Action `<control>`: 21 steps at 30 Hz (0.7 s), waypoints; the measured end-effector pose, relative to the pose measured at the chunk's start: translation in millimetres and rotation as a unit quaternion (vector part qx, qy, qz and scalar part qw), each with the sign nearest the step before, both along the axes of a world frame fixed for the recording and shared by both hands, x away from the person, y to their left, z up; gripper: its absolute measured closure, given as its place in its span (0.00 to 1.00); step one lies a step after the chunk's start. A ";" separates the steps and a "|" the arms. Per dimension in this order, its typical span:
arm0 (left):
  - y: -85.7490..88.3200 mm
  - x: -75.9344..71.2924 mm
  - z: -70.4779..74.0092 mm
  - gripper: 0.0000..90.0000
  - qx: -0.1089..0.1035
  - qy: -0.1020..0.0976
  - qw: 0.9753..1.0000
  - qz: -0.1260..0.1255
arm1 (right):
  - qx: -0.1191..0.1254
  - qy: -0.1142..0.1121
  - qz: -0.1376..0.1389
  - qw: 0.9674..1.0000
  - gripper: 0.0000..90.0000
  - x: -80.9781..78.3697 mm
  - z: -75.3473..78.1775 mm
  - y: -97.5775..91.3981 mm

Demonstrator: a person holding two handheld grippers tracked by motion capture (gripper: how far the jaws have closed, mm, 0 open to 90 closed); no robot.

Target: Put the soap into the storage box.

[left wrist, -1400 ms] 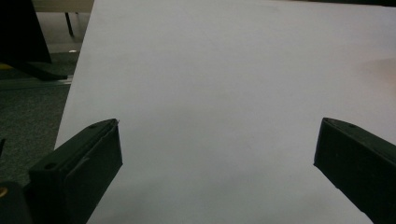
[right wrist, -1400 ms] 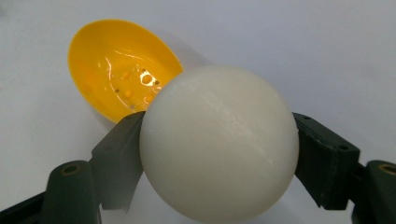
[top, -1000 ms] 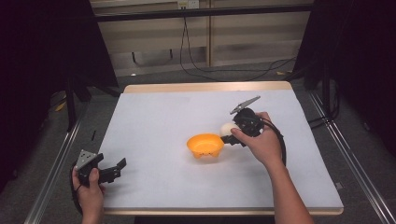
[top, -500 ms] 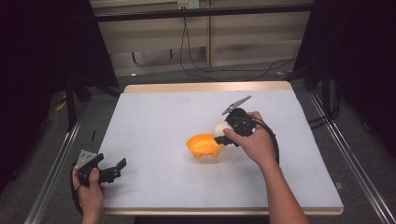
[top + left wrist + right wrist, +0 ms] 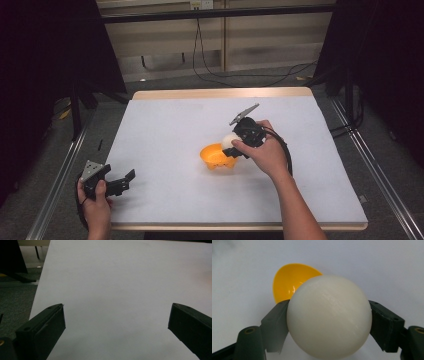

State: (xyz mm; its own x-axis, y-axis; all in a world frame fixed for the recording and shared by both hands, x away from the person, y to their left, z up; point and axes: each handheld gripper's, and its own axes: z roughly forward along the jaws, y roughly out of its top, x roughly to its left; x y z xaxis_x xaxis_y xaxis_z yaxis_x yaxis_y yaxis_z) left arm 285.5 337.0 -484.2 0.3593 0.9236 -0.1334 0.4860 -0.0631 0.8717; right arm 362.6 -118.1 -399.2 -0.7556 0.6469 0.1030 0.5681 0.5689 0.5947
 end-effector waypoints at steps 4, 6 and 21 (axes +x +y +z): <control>0.3 0.0 0.2 0.01 0.003 -0.001 1.000 0.000 | -0.002 0.003 0.004 1.000 0.27 0.2 0.3 5.3; 0.5 -0.1 0.2 0.01 0.003 -0.001 1.000 0.000 | -0.003 0.003 0.007 1.000 0.27 0.7 -0.4 7.5; 0.0 -0.1 0.0 0.01 0.000 0.000 1.000 0.000 | -0.017 0.012 0.030 0.999 0.27 3.6 -8.2 24.3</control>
